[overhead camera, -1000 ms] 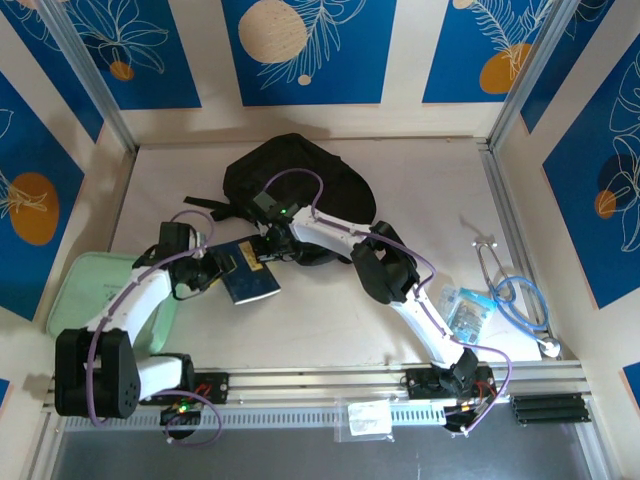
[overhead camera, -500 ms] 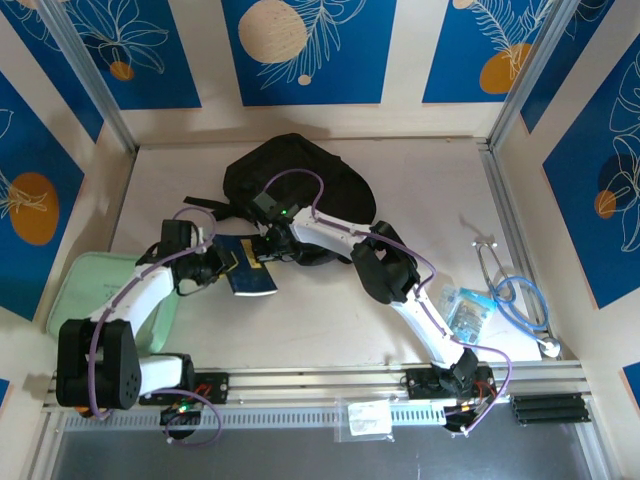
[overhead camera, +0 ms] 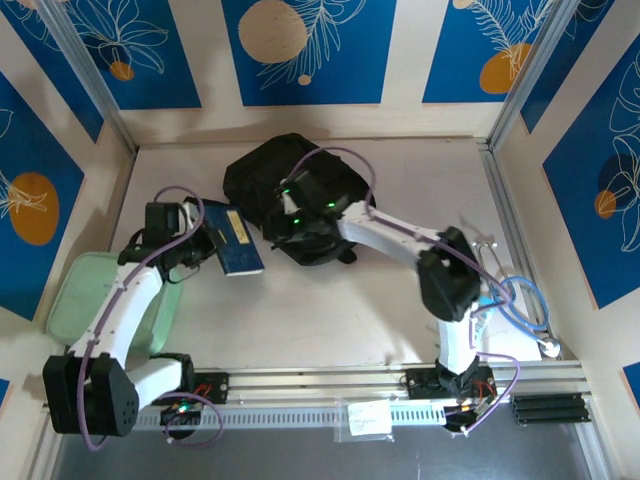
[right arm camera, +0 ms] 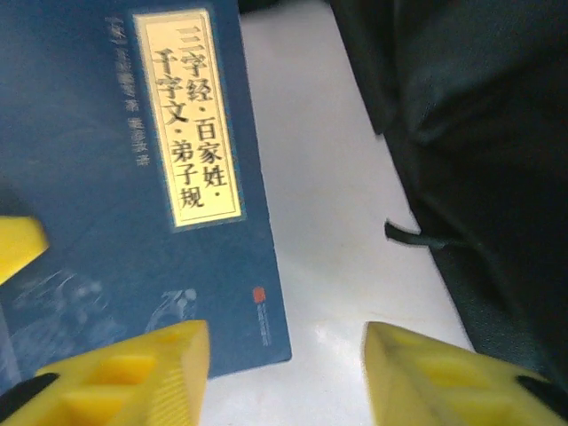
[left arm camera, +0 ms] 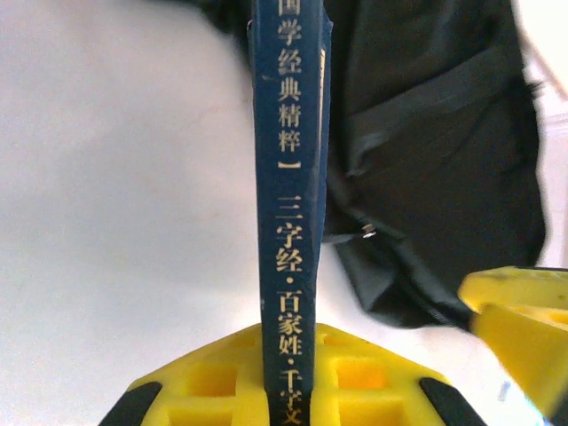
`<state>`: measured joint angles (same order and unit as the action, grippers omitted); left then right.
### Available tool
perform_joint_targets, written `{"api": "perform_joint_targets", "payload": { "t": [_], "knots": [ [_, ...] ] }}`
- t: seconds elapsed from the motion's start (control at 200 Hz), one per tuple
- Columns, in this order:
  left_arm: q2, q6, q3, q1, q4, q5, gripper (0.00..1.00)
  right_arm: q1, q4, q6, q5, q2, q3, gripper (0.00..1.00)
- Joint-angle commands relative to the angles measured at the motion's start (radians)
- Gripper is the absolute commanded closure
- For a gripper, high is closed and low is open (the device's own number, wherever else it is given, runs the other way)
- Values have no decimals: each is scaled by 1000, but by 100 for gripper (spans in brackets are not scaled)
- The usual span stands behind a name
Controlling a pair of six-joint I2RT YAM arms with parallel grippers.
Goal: Pack the student bag
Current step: Pick up the book from the middle-left of the table, then pass the book.
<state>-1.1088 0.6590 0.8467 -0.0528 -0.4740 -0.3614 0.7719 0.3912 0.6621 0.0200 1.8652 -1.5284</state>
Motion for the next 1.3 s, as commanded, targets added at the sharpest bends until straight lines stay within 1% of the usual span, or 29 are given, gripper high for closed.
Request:
{"api": "perform_joint_targets", "payload": {
  "t": [0.0,0.075,0.135,0.195,0.26,0.315,0.495,0.645,0.72,0.795,1.025,1.16,1.295],
  "knots": [
    [-2,76,63,-8,104,-71,100,-71,-169,93,69,-112,141,44],
    [-29,164,79,-18,224,-93,100,-121,-255,151,103,-193,248,36],
    [-57,238,86,-35,338,-88,100,-166,-340,202,149,-253,337,30],
    [-95,314,92,-67,465,-61,100,-217,-448,280,223,-297,420,25],
    [-133,371,115,-110,549,-20,100,-264,-573,371,292,-332,499,22],
    [-164,416,127,-155,622,43,100,-293,-650,443,324,-351,547,19],
    [-281,530,165,-293,800,185,100,-345,-896,678,368,-352,657,12],
    [-352,617,160,-367,949,278,100,-349,-1048,837,376,-298,684,9],
    [-376,644,163,-389,983,296,100,-356,-1111,895,380,-269,683,9],
    [-390,656,166,-408,991,316,100,-359,-1179,920,377,-246,674,9],
    [-410,705,164,-430,1025,342,100,-349,-1109,949,352,-189,594,11],
    [-423,741,155,-436,1062,324,100,-342,-1106,943,343,-147,544,16],
    [-419,769,133,-438,1082,308,100,-335,-1120,933,322,-116,504,25]
  ]
}}
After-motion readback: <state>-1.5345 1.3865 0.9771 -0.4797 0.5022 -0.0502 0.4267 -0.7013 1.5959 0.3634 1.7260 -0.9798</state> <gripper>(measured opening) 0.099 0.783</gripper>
